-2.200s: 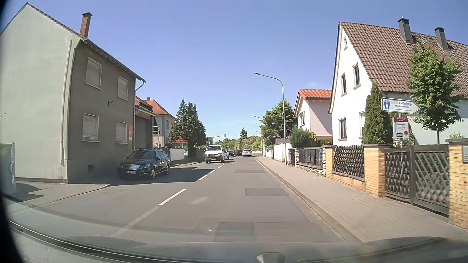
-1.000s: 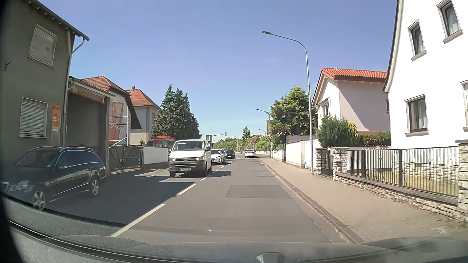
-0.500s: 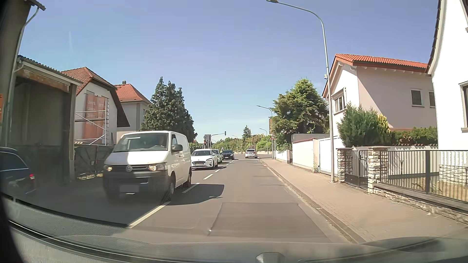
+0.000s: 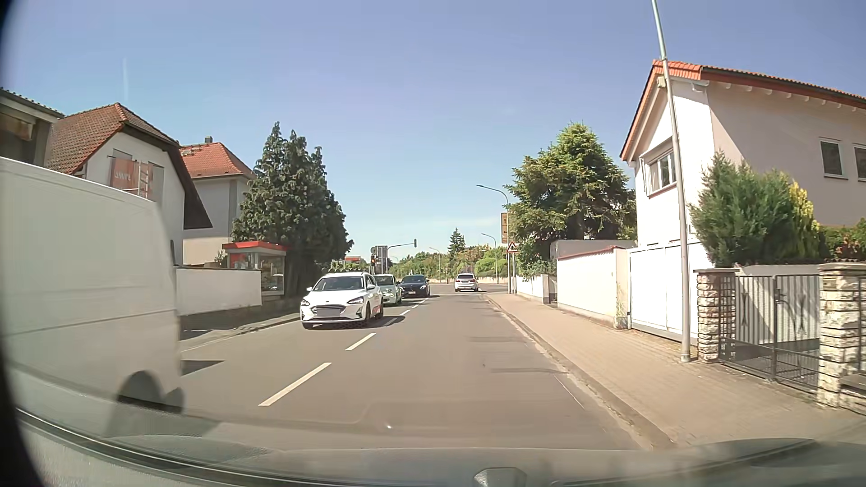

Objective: Follow the waypoints while adhering to traffic rules and regulations

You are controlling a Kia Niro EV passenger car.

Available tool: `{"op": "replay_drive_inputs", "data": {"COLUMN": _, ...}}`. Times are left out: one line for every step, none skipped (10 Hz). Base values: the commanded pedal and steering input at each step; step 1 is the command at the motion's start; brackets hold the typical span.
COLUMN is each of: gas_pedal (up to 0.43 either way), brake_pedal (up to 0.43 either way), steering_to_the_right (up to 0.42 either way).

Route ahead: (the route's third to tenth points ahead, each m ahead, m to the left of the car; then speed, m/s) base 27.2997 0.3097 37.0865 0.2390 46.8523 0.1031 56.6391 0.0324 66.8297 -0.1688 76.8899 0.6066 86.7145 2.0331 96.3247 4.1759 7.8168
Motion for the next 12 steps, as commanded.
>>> {"op": "replay_drive_inputs", "data": {"gas_pedal": 0.059, "brake_pedal": 0.030, "steering_to_the_right": 0.000}}
{"op": "replay_drive_inputs", "data": {"gas_pedal": 0.020, "brake_pedal": 0.030, "steering_to_the_right": 0.000}}
{"op": "replay_drive_inputs", "data": {"gas_pedal": 0.000, "brake_pedal": 0.030, "steering_to_the_right": 0.000}}
{"op": "replay_drive_inputs", "data": {"gas_pedal": 0.000, "brake_pedal": 0.030, "steering_to_the_right": -0.001}}
{"op": "replay_drive_inputs", "data": {"gas_pedal": 0.000, "brake_pedal": 0.030, "steering_to_the_right": -0.001}}
{"op": "replay_drive_inputs", "data": {"gas_pedal": 0.000, "brake_pedal": 0.030, "steering_to_the_right": 0.000}}
{"op": "replay_drive_inputs", "data": {"gas_pedal": 0.000, "brake_pedal": 0.030, "steering_to_the_right": 0.000}}
{"op": "replay_drive_inputs", "data": {"gas_pedal": 0.000, "brake_pedal": 0.030, "steering_to_the_right": -0.001}}
{"op": "replay_drive_inputs", "data": {"gas_pedal": 0.000, "brake_pedal": 0.030, "steering_to_the_right": -0.001}}
{"op": "replay_drive_inputs", "data": {"gas_pedal": 0.000, "brake_pedal": 0.030, "steering_to_the_right": 0.000}}
{"op": "replay_drive_inputs", "data": {"gas_pedal": 0.000, "brake_pedal": 0.030, "steering_to_the_right": 0.000}}
{"op": "replay_drive_inputs", "data": {"gas_pedal": 0.000, "brake_pedal": 0.030, "steering_to_the_right": -0.001}}
